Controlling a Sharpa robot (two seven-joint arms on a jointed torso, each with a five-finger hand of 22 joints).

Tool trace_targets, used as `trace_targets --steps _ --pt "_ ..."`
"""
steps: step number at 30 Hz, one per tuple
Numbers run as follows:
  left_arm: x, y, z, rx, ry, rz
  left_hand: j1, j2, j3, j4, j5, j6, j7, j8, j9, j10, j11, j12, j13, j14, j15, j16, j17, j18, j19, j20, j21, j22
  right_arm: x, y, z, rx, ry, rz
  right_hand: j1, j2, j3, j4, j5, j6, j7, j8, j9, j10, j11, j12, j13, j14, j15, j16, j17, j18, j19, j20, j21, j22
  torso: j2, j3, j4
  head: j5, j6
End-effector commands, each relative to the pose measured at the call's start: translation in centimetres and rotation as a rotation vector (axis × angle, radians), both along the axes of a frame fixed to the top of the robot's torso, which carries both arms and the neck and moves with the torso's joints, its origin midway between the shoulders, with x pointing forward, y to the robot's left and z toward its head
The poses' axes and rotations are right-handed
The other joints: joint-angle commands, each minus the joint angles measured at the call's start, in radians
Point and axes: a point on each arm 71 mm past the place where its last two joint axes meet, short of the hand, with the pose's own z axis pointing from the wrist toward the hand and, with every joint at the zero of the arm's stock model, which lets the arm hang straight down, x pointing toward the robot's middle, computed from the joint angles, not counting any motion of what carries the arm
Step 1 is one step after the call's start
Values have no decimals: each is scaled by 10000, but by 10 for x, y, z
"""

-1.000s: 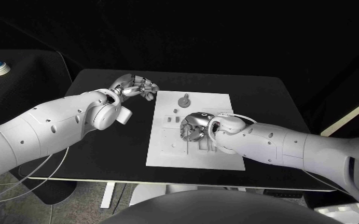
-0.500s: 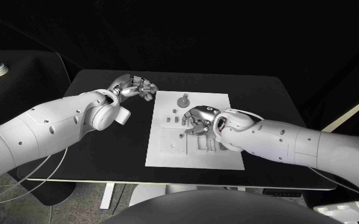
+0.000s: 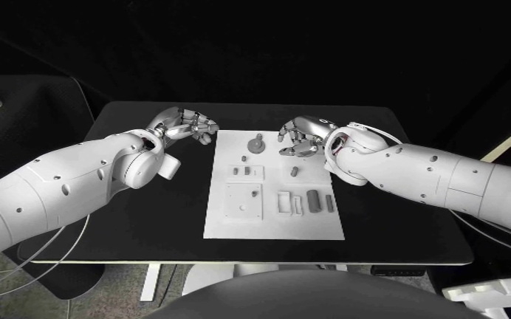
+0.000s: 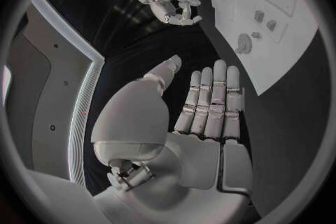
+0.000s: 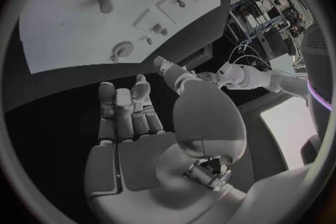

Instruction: Assemble the parts on the task board

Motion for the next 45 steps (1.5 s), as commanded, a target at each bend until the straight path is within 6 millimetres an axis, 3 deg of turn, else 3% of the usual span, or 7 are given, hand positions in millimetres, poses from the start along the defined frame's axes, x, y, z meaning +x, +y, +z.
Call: trace_targets --steps 1,5,11,18,37,45 --pt "0 -1 1 -154 -6 -124 -98 37 -2 78 21 -7 23 -59 -4 42 41 -66 15 79 -8 -36 -12 106 -75 -10 -59 10 0 -10 -5 -25 482 -157 -95 -77 -120 12 -57 18 -19 71 7 67 -3 53 16 92 -12 77 12 61 98 8 1315 16 12 5 14 -37 1" --pt "0 -1 1 -150 -13 -112 -98 37 -2 79 21 -6 23 -58 -4 45 41 -67 16 80 -8 -39 -12 106 -75 -10 -59 10 3 -17 -9 -257 657 -218 -278 -124 -444 -13 -62 -54 -17 69 -8 37 -7 44 10 77 -21 82 16 66 88 4 1306 37 11 4 0 -67 1" --pt "0 -2 1 -164 -11 -144 -99 38 -1 79 21 -5 23 -57 -3 48 40 -68 17 82 -8 -42 -13 106 -76 -10 -59 11 3 -20 -22 -567 1019 -210 -409 -179 -856 -48 -60 -241 -2 20 -50 -89 11 -11 -13 -24 -18 40 6 63 10 2 1249 39 18 8 42 -84 1" --pt "0 0 1 -143 -8 -104 -99 39 -1 79 22 -4 22 -56 -3 52 40 -69 18 84 -8 -46 -14 106 -76 -11 -59 11 -1 -27 -39 -791 1183 -382 -523 -239 -1296 -25 -55 -656 29 -95 -141 -237 53 -64 -35 -165 4 -14 -7 47 -94 6 1179 28 14 -13 29 -93 1" --pt "0 1 1 -130 0 -83 -100 40 -1 79 22 -1 22 -52 -1 61 39 -73 22 90 -9 -56 -16 106 -78 -11 -59 13 -12 -31 -66 -988 1723 -464 -510 -204 -1385 -9 -46 -809 37 -120 -173 -271 62 -68 -36 -198 9 -23 -8 47 -112 4 1165 25 8 -12 15 -63 1" --pt "0 1 1 -133 3 -94 -100 42 0 79 22 1 21 -51 0 65 38 -75 23 92 -9 -61 -17 106 -78 -11 -59 14 -12 -33 -69 -983 1665 -524 -293 51 -1346 1 -32 -659 14 36 -132 -268 52 -24 -18 -197 7 1 2 68 -93 -11 1172 32 9 -11 22 -74 1"
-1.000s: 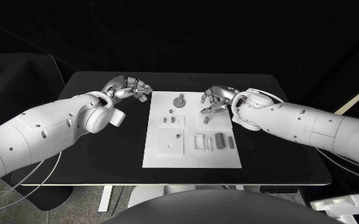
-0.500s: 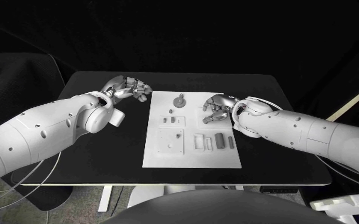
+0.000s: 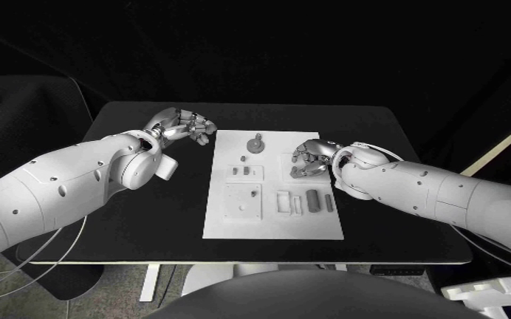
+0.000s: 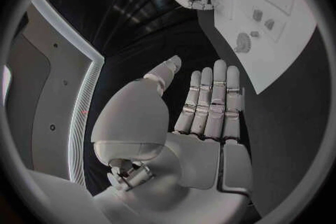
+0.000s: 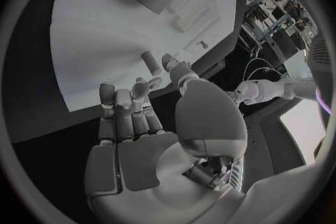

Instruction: Assemble the parts on the task board

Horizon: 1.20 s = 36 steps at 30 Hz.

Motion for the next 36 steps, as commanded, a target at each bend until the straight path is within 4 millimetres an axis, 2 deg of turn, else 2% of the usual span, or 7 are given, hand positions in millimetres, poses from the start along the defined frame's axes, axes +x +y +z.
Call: trace_targets --steps 1,7,13,36 --pt "0 -2 1 -146 -6 -113 -66 8 0 79 22 1 21 -51 0 65 39 -38 15 92 -8 -62 -11 105 -78 -11 -59 10 0 3 -1 -4 -15 234 79 212 8 40 -31 163 13 161 55 -45 -15 26 19 -23 -13 -28 12 75 -1 -13 1180 11 1 1 4 -12 1" --pt "0 -2 1 -143 -11 -103 -67 10 0 80 22 2 21 -50 1 68 38 -39 16 94 -9 -65 -11 105 -78 -11 -59 11 -1 6 -3 46 11 323 368 500 228 106 -20 884 -49 515 204 43 -39 102 37 31 -30 19 21 87 67 -19 1199 29 2 1 7 -18 1" --pt "0 -2 1 -143 -4 -111 -68 14 1 82 23 3 21 -48 1 71 38 -41 17 97 -8 -68 -12 105 -78 -11 -58 12 -1 8 -4 42 52 345 524 669 499 163 -15 1246 -81 649 262 95 -47 114 29 59 -40 30 17 89 105 -17 1198 33 2 -6 7 -8 1" --pt "0 -2 1 -127 4 -90 -73 25 4 87 23 6 21 -45 3 78 38 -47 20 104 -8 -80 -14 104 -78 -11 -57 14 -2 8 -10 -61 114 354 588 731 615 165 -14 1407 -97 705 286 117 -51 119 25 72 -44 37 16 90 119 -16 1201 37 2 -1 0 -28 1"
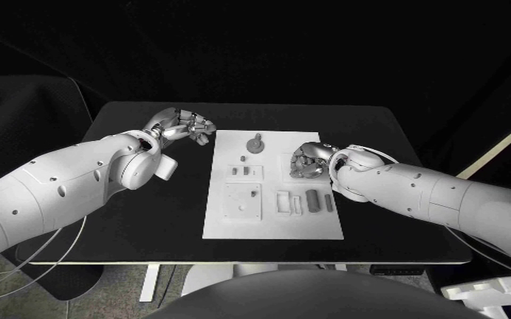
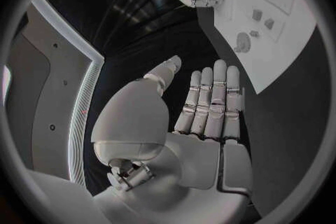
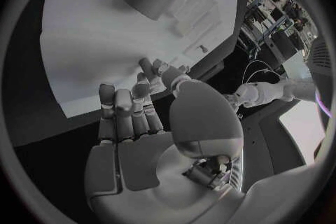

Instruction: Assemble the parts on the task board

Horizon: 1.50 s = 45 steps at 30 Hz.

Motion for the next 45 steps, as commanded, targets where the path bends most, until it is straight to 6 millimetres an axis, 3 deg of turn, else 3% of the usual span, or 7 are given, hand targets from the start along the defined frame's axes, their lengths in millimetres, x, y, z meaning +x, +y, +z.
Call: trace_targets --steps 1,10,18,24,36,45 --pt "0 -2 1 -135 1 -97 -74 27 -23 60 23 6 21 -45 3 42 3 -48 17 68 27 -41 -16 104 -78 -11 -57 9 -1 1 -1 -70 14 191 14 79 83 -4 -14 87 6 46 10 78 -13 67 -2 -21 -62 38 8 90 82 20 1200 12 0 1 -7 -11 1" --pt "0 -2 1 -129 11 -94 -77 32 -22 63 23 7 21 -44 4 44 3 -50 18 71 27 -45 -17 104 -78 -11 -57 10 0 1 0 -54 -84 196 113 168 213 -26 -8 169 -1 60 17 96 -19 68 -7 -10 -67 43 7 95 94 17 1202 16 1 1 -3 -31 1" --pt "0 -2 1 -128 10 -94 -82 41 -21 69 24 8 21 -42 5 47 3 -54 19 75 27 -52 -18 103 -77 -10 -56 11 -1 4 2 93 -257 307 202 568 545 11 -6 651 -52 216 83 207 -31 93 -16 60 -78 79 12 90 152 22 1233 43 1 1 -2 -32 1" --pt "0 -2 1 -127 8 -89 -86 47 -20 73 24 9 21 -41 6 49 3 -57 20 78 28 -55 -19 103 -77 -10 -56 12 -1 5 2 138 -307 307 241 742 688 -11 -2 889 -95 296 116 277 -46 104 -23 106 -89 100 15 95 180 19 1250 60 1 -2 -2 -33 1" --pt "0 -1 1 -115 21 -78 -91 56 -18 79 24 10 22 -40 7 52 3 -61 21 83 28 -62 -20 102 -76 -10 -56 13 -3 2 6 225 -476 236 382 795 956 -78 1 1069 -122 333 128 331 -67 90 -42 139 -104 105 11 110 195 11 1247 70 -2 -2 2 -10 1" --pt "1 1 0 -83 22 -18 -94 60 -17 81 24 10 22 -39 7 54 3 -64 22 85 28 -66 -21 102 -76 -10 -55 14 -11 1 19 835 -471 135 390 791 981 -79 -1 1086 -124 336 129 336 -68 88 -44 143 -105 106 10 111 197 11 1247 71 -7 -5 -15 23 1"
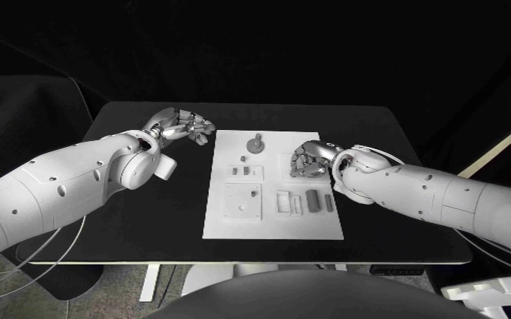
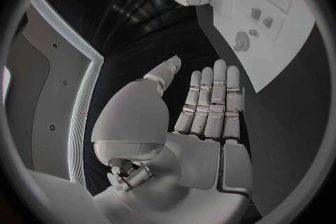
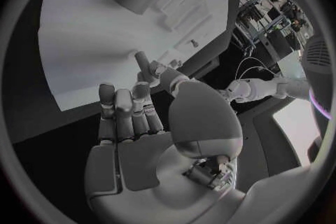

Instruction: Assemble the parts on the task board

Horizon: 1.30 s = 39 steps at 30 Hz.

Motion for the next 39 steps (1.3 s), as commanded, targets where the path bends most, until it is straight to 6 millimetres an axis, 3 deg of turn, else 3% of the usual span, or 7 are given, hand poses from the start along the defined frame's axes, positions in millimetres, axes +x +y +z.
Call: trace_targets --steps 1,11,22,26,39 --pt "0 -2 1 -124 16 -87 -59 26 10 55 24 10 22 -39 7 54 4 -65 17 50 -9 -67 -13 103 -76 -10 -55 9 -1 4 7 415 -103 -41 48 26 63 23 34 522 180 71 81 50 3 50 -14 -20 -81 66 6 110 54 10 1247 10 0 -5 -8 15 1" --pt "0 0 1 -102 6 -37 -61 29 11 57 24 10 22 -38 8 56 4 -68 18 53 -9 -71 -14 103 -76 -10 -55 10 -5 24 23 1072 -457 363 48 18 78 25 32 535 179 74 82 54 2 48 -16 -17 -81 66 6 109 55 11 1247 11 1 -8 6 112 1" --pt "1 1 1 -83 -15 10 -62 31 12 58 24 11 21 -37 8 58 4 -71 19 56 -9 -77 -15 103 -77 -10 -55 11 -19 78 34 1888 -396 1590 48 5 92 26 29 546 179 75 82 60 1 47 -17 -13 -82 67 5 109 58 11 1248 12 5 -13 14 428 1" --pt "1 0 1 -87 -17 2 -62 33 13 59 24 11 21 -36 9 59 4 -73 20 58 -9 -80 -15 103 -77 -10 -55 11 -23 95 31 1865 -293 2015 48 4 97 27 29 548 179 75 82 61 1 47 -17 -12 -82 68 5 109 58 11 1249 12 9 -17 6 507 1" --pt "1 -1 1 -88 -10 -10 -63 35 14 60 24 12 21 -35 9 62 3 -77 21 61 -9 -86 -16 103 -77 -11 -55 12 -33 122 10 1525 73 2677 42 -6 110 33 27 552 181 72 81 67 1 46 -19 -8 -83 68 5 108 60 12 1249 13 11 -8 22 633 1"
